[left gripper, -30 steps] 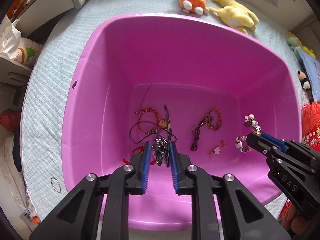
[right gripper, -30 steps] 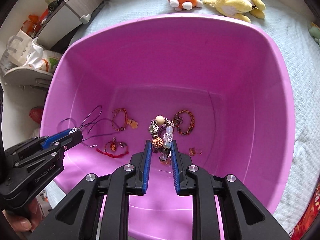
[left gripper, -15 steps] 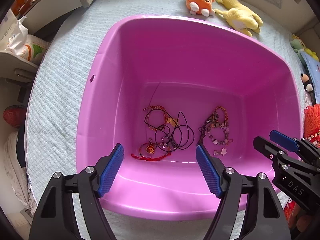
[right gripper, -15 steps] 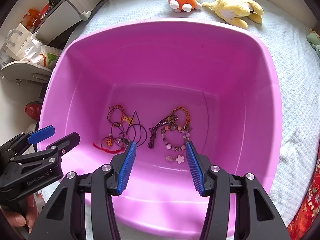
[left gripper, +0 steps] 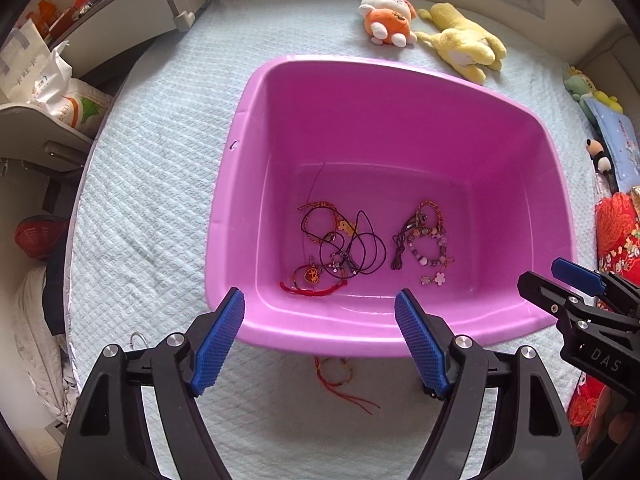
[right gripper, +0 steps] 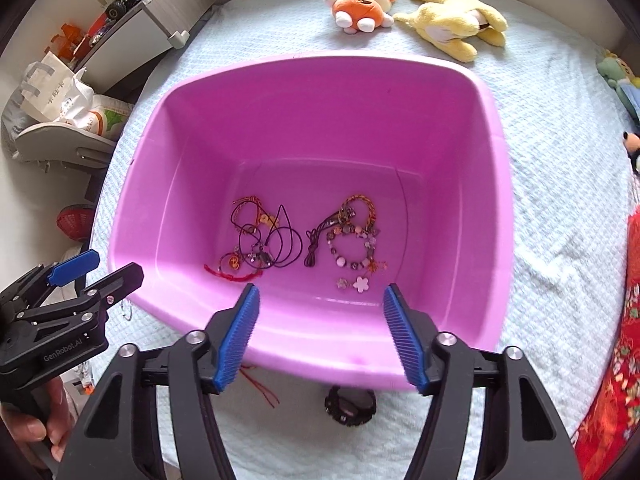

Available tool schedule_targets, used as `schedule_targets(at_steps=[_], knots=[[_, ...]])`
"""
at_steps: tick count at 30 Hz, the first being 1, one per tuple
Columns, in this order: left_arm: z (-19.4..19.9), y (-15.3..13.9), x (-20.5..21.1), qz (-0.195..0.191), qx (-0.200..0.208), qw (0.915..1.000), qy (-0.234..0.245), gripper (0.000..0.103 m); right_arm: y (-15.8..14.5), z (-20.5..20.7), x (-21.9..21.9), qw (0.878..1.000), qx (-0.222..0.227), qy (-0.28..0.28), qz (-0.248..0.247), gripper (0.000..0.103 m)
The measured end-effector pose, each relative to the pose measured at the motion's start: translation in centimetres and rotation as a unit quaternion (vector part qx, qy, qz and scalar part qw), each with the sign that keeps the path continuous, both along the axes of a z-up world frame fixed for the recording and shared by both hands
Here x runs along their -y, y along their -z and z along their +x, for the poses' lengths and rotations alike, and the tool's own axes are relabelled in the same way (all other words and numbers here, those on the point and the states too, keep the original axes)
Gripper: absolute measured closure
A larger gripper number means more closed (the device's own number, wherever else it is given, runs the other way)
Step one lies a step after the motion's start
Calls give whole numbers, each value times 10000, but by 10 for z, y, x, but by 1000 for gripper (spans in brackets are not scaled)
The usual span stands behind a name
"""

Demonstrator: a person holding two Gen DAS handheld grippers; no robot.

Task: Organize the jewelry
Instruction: 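Move both open tools back from the basin toward the watch and red-string bracelet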

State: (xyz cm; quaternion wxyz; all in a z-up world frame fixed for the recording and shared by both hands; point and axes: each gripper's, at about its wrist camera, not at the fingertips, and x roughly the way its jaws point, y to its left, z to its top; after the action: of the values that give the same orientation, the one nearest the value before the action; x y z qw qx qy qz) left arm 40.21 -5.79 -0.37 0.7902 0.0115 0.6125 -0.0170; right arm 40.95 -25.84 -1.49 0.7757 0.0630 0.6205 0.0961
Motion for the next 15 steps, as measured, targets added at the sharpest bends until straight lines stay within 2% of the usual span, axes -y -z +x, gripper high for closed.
schedule_targets(at_steps=[7,15], knots=[[-29,-20,-2,-11,169,9998,84,22,-16,-30,10,9997,46,244,4,32],[-63,-38,-1,-19,304,9993,228,17,-25,-78,19,9990,54,446,50,29]])
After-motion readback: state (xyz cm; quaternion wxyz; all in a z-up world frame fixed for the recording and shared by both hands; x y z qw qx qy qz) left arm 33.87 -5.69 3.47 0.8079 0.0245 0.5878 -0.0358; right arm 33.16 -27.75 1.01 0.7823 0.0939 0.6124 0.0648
